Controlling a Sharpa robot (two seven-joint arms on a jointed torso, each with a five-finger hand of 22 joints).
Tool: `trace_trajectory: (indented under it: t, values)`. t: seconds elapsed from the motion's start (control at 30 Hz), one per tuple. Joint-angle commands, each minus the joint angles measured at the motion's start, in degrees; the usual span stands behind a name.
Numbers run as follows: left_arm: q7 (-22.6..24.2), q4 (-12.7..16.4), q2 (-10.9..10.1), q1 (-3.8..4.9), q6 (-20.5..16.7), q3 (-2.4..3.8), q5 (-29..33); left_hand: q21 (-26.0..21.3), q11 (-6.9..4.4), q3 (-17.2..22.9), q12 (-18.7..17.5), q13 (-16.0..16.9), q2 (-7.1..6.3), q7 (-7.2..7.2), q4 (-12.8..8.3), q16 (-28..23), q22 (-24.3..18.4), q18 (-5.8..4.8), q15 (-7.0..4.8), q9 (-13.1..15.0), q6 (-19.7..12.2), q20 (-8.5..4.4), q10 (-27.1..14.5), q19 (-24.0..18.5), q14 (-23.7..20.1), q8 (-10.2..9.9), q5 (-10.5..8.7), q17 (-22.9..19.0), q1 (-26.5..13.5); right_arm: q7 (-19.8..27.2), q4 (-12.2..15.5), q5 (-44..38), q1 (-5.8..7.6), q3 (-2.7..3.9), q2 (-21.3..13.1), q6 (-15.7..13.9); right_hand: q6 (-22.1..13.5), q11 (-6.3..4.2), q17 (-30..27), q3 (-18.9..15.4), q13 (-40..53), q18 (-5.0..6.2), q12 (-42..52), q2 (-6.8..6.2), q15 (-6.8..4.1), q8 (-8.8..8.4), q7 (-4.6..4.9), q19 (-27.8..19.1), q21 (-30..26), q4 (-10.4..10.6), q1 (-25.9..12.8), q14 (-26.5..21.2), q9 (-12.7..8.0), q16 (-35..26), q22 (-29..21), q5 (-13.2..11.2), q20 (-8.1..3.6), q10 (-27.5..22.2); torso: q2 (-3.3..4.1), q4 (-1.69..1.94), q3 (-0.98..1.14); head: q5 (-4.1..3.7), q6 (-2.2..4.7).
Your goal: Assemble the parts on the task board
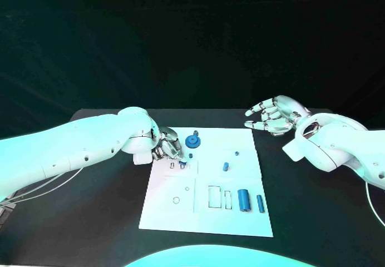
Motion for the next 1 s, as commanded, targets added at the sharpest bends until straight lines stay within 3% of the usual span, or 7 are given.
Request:
trace_trajectory:
  t: [0.03,0.3,0.47,1.0]
  values:
    - [0.49,0.97,-0.52,0.02,-4.55,0.05,1.94,0.46,-0.25,9.25,0.31,0.24,-0.30,-1.92,-8.45,0.46,1.13,-1.12,-0.59,6.26,2.44,-0.19,0.84,0.90,4.68,0.17,0.31,11.32,-1.35,0.21,-0.01,-0.55,-0.06,-0.01,-0.02,0.92,-0.25,-0.06,6.03,0.29,-0.15,0.66,0.00,0.10,-0.33,0.32,-0.08,0.11,-0.28,0.04,-0.01,3.71,-0.07,-0.25,3.06,-0.09,-0.22,0.08,0.05,-0.05,-0.01,0.13,-0.07]
    - [0.70,1.85,-1.00,-0.09,-8.19,-0.35,-1.23,1.34,-0.79,11.15,0.97,1.37,-1.07,-2.48,-9.69,1.13,3.60,-1.61,-1.06,6.75,3.73,-0.61,2.86,2.62,5.44,0.42,0.40,13.30,-3.47,0.24,-0.03,-0.55,-0.10,-0.04,-0.14,0.98,-0.29,-0.06,6.07,0.34,-0.20,0.68,-0.03,0.07,-0.33,0.33,-0.07,0.06,-0.39,0.05,-0.05,3.72,-0.08,-0.24,3.00,-0.08,-0.22,0.04,-0.08,-0.04,-0.04,0.36,-0.29]
    - [0.43,2.72,-1.01,-0.49,-9.60,-0.56,-6.26,2.17,-1.18,11.93,1.40,2.15,-1.38,-2.89,-10.36,1.39,5.96,-2.09,-1.43,6.98,4.60,-0.95,4.12,4.17,5.71,0.56,0.56,14.06,-4.42,0.37,-0.03,-0.56,-0.21,-0.04,-0.17,1.14,-0.31,-0.06,5.98,0.36,-0.21,0.70,-0.04,0.05,-0.33,0.34,-0.07,0.01,-0.49,0.05,-0.08,3.70,-0.09,-0.28,2.94,-0.07,-0.22,0.03,0.03,-0.15,-0.17,0.57,-0.11]
    - [-0.09,3.00,-0.29,-1.19,-7.70,-1.16,-11.42,2.37,-1.45,12.47,1.49,2.38,-1.42,-3.18,-10.75,1.45,6.47,-2.20,-1.67,7.20,5.26,-1.20,4.85,4.54,5.77,0.69,0.61,14.24,-5.24,0.58,-0.14,-0.57,-0.40,-0.06,-0.13,1.10,-0.38,-0.05,5.98,0.44,-0.34,0.71,-0.14,0.02,-0.32,0.35,-0.06,-0.01,-0.55,0.05,-0.13,3.70,-0.11,-0.28,2.92,-0.03,-0.22,-0.09,0.09,-0.07,-0.05,0.79,-0.42]
